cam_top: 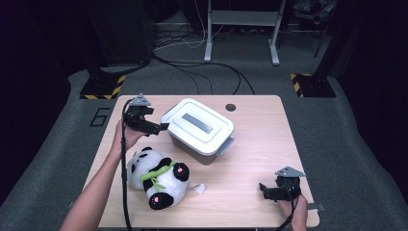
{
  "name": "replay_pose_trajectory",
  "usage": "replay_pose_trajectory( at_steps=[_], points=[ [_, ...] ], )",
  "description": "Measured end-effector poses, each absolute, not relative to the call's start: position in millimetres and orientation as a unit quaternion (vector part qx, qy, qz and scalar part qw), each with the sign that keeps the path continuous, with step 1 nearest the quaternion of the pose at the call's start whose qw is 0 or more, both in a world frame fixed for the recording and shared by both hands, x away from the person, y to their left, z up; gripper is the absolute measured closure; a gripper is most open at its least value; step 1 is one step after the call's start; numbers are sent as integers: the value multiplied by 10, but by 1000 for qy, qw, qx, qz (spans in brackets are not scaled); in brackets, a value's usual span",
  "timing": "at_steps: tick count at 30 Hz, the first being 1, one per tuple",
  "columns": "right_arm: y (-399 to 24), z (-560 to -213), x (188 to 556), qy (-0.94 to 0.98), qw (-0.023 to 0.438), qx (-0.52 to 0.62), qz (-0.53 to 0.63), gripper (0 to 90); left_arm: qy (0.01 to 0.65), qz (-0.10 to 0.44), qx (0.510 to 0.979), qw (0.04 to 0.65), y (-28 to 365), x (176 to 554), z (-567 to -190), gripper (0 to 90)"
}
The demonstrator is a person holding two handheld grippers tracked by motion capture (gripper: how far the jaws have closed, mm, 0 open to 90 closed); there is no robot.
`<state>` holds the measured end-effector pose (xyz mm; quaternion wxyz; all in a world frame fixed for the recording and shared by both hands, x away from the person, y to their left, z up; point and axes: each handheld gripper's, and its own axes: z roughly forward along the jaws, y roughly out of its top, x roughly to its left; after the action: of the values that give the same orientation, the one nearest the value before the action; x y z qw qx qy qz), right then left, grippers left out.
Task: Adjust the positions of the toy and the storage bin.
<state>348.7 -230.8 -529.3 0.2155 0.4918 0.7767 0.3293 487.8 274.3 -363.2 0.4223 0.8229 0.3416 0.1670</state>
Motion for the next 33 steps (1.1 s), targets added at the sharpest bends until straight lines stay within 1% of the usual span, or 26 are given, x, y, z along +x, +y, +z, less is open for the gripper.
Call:
replay_pose_trajectory(
  at_steps=[7,16,23,29,33],
  points=[
    [-2308,-5293,3487,776,215,492,329,27,353,188,814,422,3002,4656,-3664,48],
    [-2307,-5294,3488,776,215,493,330,27,377,215,806,402,3254,4358,-3812,49],
    [-2306,-5293,3487,776,214,493,330,27,409,226,789,399,3497,4094,-4062,48],
    [-2305,-5294,3488,775,215,494,330,27,445,249,769,386,3726,3849,-4319,47],
    [-2305,-5293,3487,776,214,493,330,27,472,246,753,388,3882,3692,-4518,45]
  ],
)
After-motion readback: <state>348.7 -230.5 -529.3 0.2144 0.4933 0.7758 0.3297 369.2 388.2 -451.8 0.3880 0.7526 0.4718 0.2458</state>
